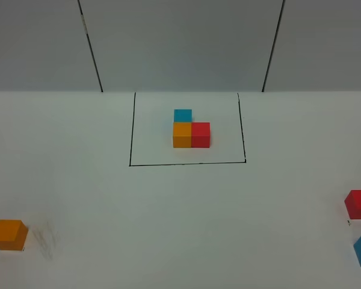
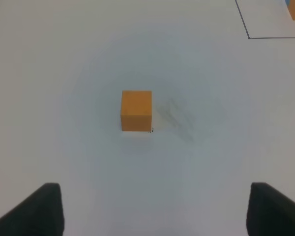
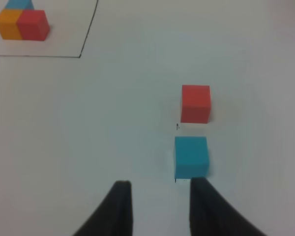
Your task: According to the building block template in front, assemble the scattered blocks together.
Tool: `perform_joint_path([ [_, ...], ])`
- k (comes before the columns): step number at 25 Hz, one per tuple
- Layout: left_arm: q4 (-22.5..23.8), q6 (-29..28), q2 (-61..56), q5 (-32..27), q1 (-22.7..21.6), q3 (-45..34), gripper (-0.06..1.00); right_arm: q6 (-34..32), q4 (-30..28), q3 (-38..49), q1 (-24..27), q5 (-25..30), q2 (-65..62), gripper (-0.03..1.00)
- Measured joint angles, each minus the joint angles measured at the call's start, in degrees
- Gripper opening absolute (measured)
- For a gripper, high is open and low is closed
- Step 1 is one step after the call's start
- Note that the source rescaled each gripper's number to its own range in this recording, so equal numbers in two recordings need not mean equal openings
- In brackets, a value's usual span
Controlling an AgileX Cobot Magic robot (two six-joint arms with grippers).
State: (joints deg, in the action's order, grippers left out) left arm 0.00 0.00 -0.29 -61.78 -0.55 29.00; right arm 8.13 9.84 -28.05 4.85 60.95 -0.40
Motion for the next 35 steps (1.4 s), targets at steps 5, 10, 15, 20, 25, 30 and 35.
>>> perform_joint_path([
  [5, 0.0, 0.0, 0.0, 0.0, 0.0, 0.0, 0.7, 0.0, 0.0, 0.0, 0.0, 0.0, 0.0, 0.0],
  [10, 0.0, 0.0, 0.0, 0.0, 0.0, 0.0, 0.7, 0.0, 0.0, 0.0, 0.0, 0.0, 0.0, 0.0],
  [15, 0.0, 0.0, 0.0, 0.0, 0.0, 0.0, 0.7, 0.0, 0.0, 0.0, 0.0, 0.0, 0.0, 0.0],
  [20, 0.0, 0.0, 0.0, 0.0, 0.0, 0.0, 0.7, 0.0, 0.0, 0.0, 0.0, 0.0, 0.0, 0.0],
  [25, 0.0, 0.0, 0.0, 0.0, 0.0, 0.0, 0.7, 0.0, 0.0, 0.0, 0.0, 0.0, 0.0, 0.0],
  [30, 0.0, 0.0, 0.0, 0.0, 0.0, 0.0, 0.7, 0.0, 0.0, 0.0, 0.0, 0.0, 0.0, 0.0],
  [35, 0.0, 0.0, 0.0, 0.0, 0.0, 0.0, 0.7, 0.0, 0.0, 0.0, 0.0, 0.0, 0.0, 0.0],
])
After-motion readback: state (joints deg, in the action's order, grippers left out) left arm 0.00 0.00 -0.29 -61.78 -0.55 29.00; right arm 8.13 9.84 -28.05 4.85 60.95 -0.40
